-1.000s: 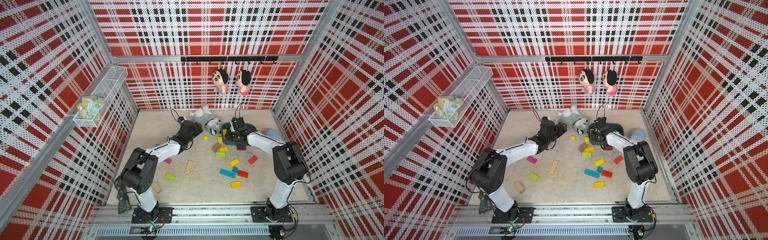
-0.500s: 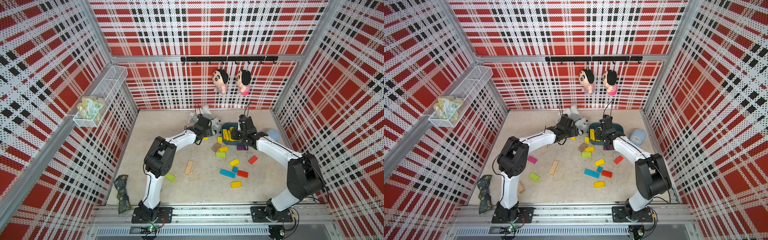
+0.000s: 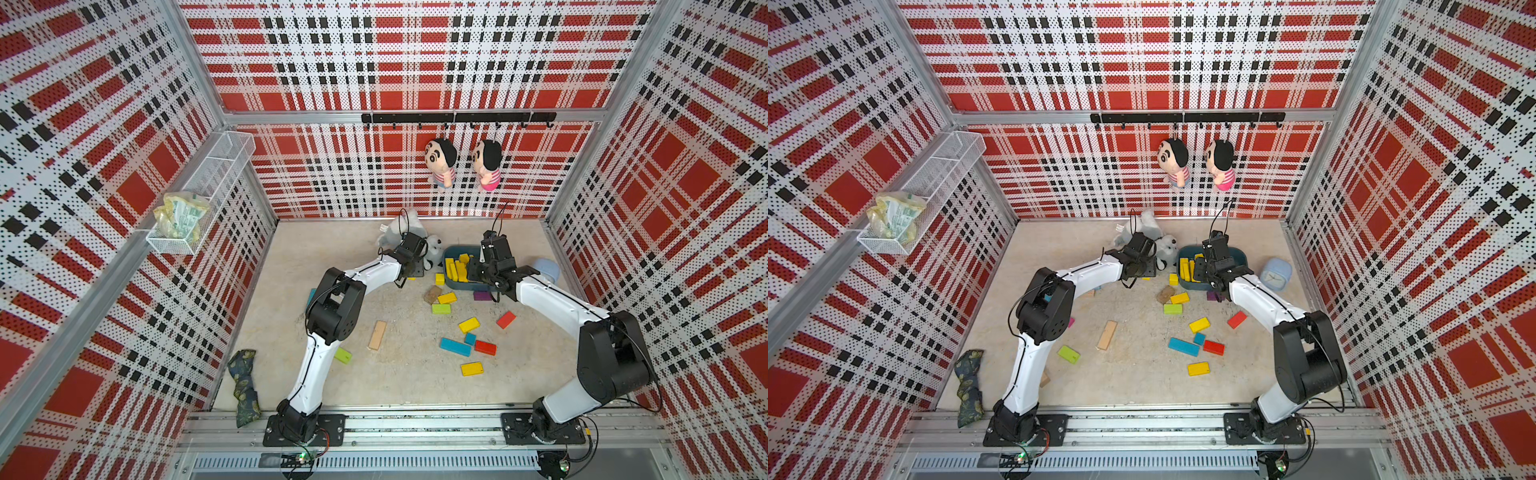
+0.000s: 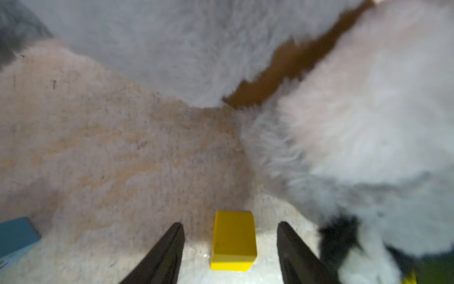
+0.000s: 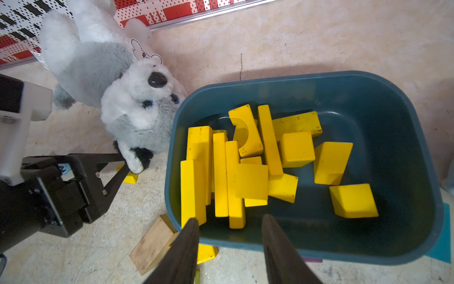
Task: Pick out the yellow building blocks
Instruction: Pick up the building block from the center of the board.
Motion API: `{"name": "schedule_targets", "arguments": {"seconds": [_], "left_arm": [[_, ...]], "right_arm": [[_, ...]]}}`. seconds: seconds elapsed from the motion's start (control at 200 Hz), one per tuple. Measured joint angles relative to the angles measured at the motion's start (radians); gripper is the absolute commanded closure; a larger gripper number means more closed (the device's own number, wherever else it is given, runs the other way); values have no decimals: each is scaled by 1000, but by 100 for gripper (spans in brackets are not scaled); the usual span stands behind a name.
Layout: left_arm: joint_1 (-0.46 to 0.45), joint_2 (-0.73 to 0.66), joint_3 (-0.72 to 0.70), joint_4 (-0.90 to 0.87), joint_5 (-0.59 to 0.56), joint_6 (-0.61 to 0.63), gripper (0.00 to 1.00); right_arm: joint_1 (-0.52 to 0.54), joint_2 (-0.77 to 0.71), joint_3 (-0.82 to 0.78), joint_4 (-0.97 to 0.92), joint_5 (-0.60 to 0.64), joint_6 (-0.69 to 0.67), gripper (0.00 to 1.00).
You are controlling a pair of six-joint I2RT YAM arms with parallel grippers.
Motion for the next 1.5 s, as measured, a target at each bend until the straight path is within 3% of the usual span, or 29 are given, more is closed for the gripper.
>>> {"name": "schedule_targets", "arguments": {"seconds": [0.17, 0.711, 1.047, 1.197, 1.498], "left_arm": [[-8, 18, 11, -29, -7, 12, 37], [-37, 45, 31, -58, -63, 54, 52], [-37, 53, 43, -63, -91, 74, 73], [-38, 51, 42, -66, -103, 75, 76], [-58, -100, -48, -115, -112, 67, 78]], "right_arm": [[-1, 0, 0, 0, 0, 0, 54], [-5, -2, -1, -1, -1, 0, 54], [-6, -31, -33, -1, 3, 1, 54], [-12, -38, -39, -1, 9, 4, 54], [-23, -76, -55, -2, 28, 6, 54]]}}
